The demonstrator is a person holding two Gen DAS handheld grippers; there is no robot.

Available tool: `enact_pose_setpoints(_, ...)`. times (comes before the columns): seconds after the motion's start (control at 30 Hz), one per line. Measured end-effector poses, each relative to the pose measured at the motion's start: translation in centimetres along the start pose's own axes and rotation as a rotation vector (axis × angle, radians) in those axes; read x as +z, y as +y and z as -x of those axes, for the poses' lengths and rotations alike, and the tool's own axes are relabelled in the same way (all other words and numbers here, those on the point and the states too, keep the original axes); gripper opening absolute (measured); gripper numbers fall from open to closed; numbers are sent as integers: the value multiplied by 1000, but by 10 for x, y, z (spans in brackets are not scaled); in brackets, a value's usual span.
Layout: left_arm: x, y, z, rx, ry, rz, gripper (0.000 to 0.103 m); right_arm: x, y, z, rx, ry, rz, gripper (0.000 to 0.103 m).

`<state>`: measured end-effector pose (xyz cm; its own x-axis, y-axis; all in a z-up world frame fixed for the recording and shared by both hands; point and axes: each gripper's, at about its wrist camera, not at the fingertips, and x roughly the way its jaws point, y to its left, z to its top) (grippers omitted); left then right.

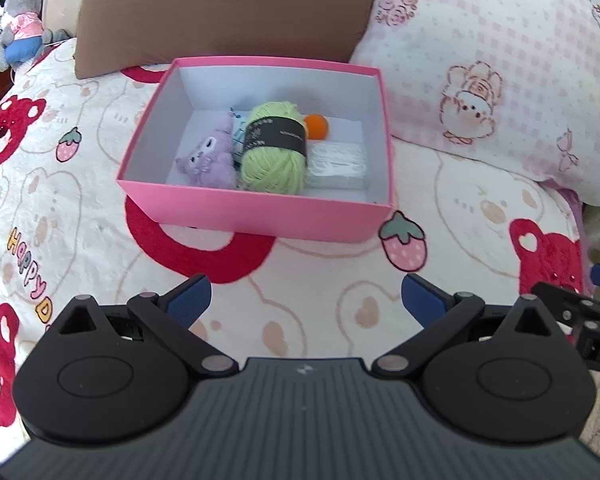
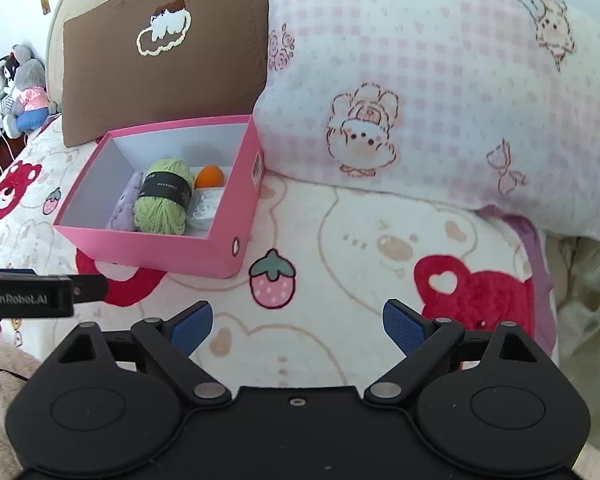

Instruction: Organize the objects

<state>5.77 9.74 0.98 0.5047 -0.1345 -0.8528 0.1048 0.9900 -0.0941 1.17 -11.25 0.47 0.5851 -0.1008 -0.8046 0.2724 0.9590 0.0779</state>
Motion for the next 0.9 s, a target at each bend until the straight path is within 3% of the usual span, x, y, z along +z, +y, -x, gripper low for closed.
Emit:
enact_pose_setpoints(0.43, -9, -8, 3, -47, 18, 4, 103, -3, -7, 3, -66, 21, -36, 94)
enact_pose_setpoints(0.67, -10, -8, 4, -31, 15, -8, 103, -4, -8, 0, -111, 31, -34, 94)
enact_pose_setpoints(0.9, -9, -8, 1, -31, 29, -6, 103, -5, -6, 4, -62, 40, -45, 94)
